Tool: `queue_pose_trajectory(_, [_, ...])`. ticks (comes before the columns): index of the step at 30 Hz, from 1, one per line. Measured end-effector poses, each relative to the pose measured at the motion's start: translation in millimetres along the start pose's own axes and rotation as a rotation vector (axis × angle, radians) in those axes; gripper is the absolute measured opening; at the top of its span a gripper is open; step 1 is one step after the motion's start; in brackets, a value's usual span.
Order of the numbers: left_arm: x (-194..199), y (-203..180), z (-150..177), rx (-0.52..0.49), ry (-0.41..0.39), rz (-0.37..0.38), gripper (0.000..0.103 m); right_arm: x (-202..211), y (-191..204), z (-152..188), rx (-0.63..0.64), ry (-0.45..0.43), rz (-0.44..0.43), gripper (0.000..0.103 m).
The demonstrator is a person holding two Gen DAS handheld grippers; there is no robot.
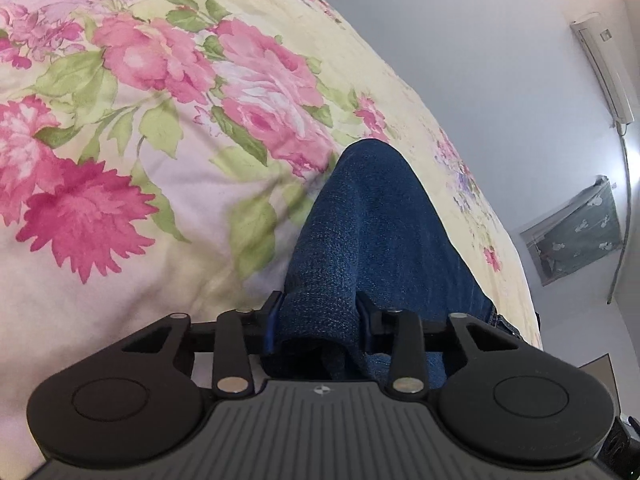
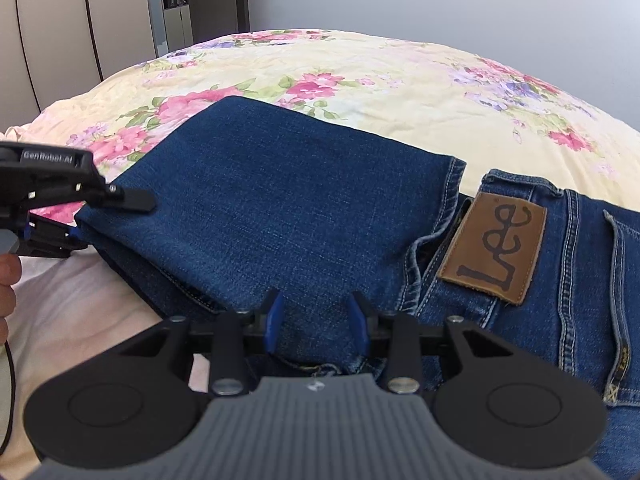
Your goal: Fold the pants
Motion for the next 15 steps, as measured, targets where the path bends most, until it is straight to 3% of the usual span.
queue_pose_trajectory(11, [17, -66, -9, -0.128, -0.075, 0.092, 0.03, 12, -17, 5, -0.125, -0.03, -0.084, 0.034])
queue_pose_trajectory(15, [14, -100, -6, -0.19, -0.068, 0.133, 0.029, 6, -21, 8, -0.149, 0.021, -0.139, 0.035])
Point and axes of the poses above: each gripper's, at about its wrist camera, not at the fingertips, and x roughly against the way its jaws point, y to its left, z to its underside, the point moved 6 cm from there along -x, roughly the way its jaws point, and after that the axes turned 10 degrees about z, right-handed, at the moved point
